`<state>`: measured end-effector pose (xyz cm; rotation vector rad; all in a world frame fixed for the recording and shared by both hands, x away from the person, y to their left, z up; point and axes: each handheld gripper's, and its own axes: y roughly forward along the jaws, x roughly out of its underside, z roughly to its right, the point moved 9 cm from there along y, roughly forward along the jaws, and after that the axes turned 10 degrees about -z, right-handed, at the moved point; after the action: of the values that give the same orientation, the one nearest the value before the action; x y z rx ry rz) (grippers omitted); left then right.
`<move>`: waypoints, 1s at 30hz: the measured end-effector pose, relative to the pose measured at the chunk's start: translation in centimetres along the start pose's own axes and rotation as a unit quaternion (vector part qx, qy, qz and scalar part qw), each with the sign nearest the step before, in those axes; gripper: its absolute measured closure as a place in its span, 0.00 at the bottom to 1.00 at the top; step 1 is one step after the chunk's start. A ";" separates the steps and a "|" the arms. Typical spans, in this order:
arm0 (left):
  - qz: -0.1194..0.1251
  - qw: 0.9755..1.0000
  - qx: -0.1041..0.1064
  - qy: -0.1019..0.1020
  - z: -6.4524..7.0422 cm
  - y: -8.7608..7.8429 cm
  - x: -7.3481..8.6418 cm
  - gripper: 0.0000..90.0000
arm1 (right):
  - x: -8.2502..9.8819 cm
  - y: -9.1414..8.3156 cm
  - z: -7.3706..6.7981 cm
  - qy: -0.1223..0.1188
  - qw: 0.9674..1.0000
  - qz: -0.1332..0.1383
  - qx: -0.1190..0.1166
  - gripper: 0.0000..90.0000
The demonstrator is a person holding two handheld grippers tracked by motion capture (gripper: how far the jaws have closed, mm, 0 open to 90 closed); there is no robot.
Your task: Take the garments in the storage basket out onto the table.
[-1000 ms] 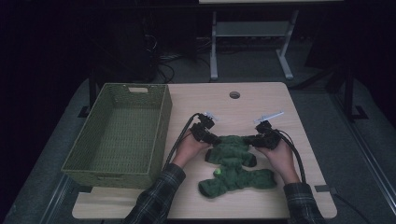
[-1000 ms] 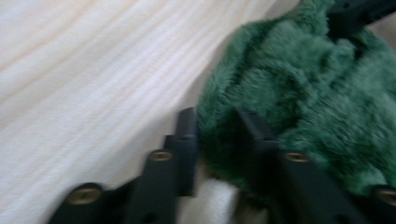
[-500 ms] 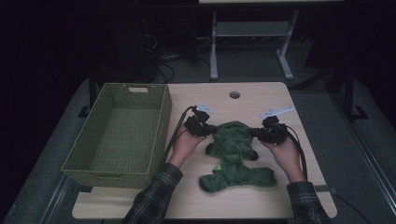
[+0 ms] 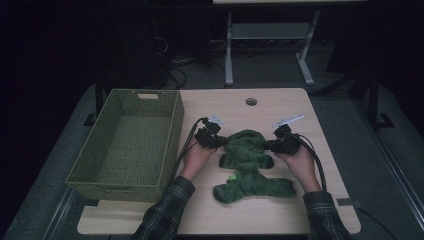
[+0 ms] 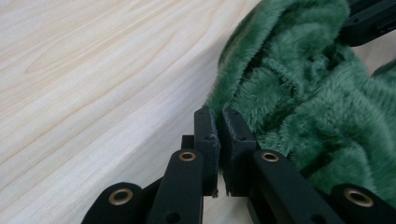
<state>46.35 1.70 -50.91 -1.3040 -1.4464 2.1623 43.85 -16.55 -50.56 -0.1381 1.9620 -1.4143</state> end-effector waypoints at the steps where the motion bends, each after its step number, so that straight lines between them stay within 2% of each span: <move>1: -0.002 1.000 0.000 0.000 -0.1 0.0 0.1 0.94 | 0.1 0.2 0.0 -0.003 1.000 -0.004 0.002 0.94; 2: -0.003 1.000 -0.002 -0.001 -0.1 0.0 0.2 0.95 | 0.3 0.4 0.1 -0.007 1.000 -0.010 0.004 0.99; 4: -0.004 1.000 -0.011 0.001 -0.3 0.0 0.2 0.95 | 0.5 0.6 0.2 -0.010 1.000 -0.019 0.012 1.00; 5: -0.001 1.000 -0.007 -0.001 -0.2 0.1 0.2 0.95 | 0.6 0.7 0.3 -0.012 1.000 -0.021 0.015 1.00; 6: 0.000 1.000 -0.006 0.002 -0.2 0.1 0.1 0.95 | 0.6 0.6 0.4 -0.010 1.000 -0.020 0.015 0.99; 7: 0.002 1.000 -0.007 0.006 -0.1 0.0 0.0 0.94 | 0.4 0.4 0.5 -0.007 1.000 -0.012 0.016 0.92; 8: 0.002 1.000 -0.007 0.006 -0.1 0.0 0.0 0.94 | 0.4 0.4 0.5 -0.007 1.000 -0.012 0.016 0.92; 9: 0.003 1.000 -0.007 0.004 0.0 0.0 0.0 0.94 | -0.1 -0.2 0.5 0.001 1.000 0.009 0.005 0.87; 12: 0.005 1.000 -0.006 0.001 0.0 -0.1 -0.1 0.94 | -0.9 -1.2 0.3 -0.002 0.999 0.038 -0.004 0.84; 13: 0.005 1.000 -0.005 0.002 0.0 -0.1 -0.1 0.94 | -1.2 -1.2 0.2 -0.004 0.999 0.041 -0.008 0.82; 16: 0.006 1.000 -0.003 0.000 0.0 0.0 -0.1 0.95 | -1.2 -0.4 0.3 0.006 0.999 0.029 -0.021 0.79; 17: 0.006 1.000 -0.003 0.002 0.1 0.0 -0.1 0.95 | -1.1 0.0 0.3 0.009 0.999 0.024 -0.029 0.79; 19: 0.006 1.000 0.001 0.002 0.1 -0.1 -0.1 0.95 | -1.3 0.6 0.2 0.009 0.999 0.027 -0.040 0.90; 22: 0.016 1.000 0.003 -0.004 0.2 -0.4 -0.4 0.97 | -1.4 0.7 0.1 -0.003 0.999 0.026 -0.027 0.97; 25: 0.044 0.999 -0.003 -0.005 0.1 -1.8 -1.3 0.97 | -1.9 -0.8 0.2 -0.016 0.999 0.047 0.001 0.98; 26: 0.055 0.998 -0.006 -0.005 0.1 -2.4 -1.5 0.97 | -2.2 -1.9 0.3 -0.021 0.998 0.064 0.011 0.98; 28: 0.086 0.996 -0.014 0.000 0.2 -3.7 -2.1 0.97 | -2.3 -3.6 0.3 -0.022 0.996 0.088 0.019 0.98; 30: 0.096 0.995 -0.025 0.009 0.1 -3.9 -2.3 0.97 | -1.9 -4.6 0.4 -0.023 0.995 0.098 0.020 0.98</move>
<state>46.59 2.10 -46.40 -1.5331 -1.4309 2.2376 44.09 -17.81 -45.75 0.0390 1.8539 -1.3099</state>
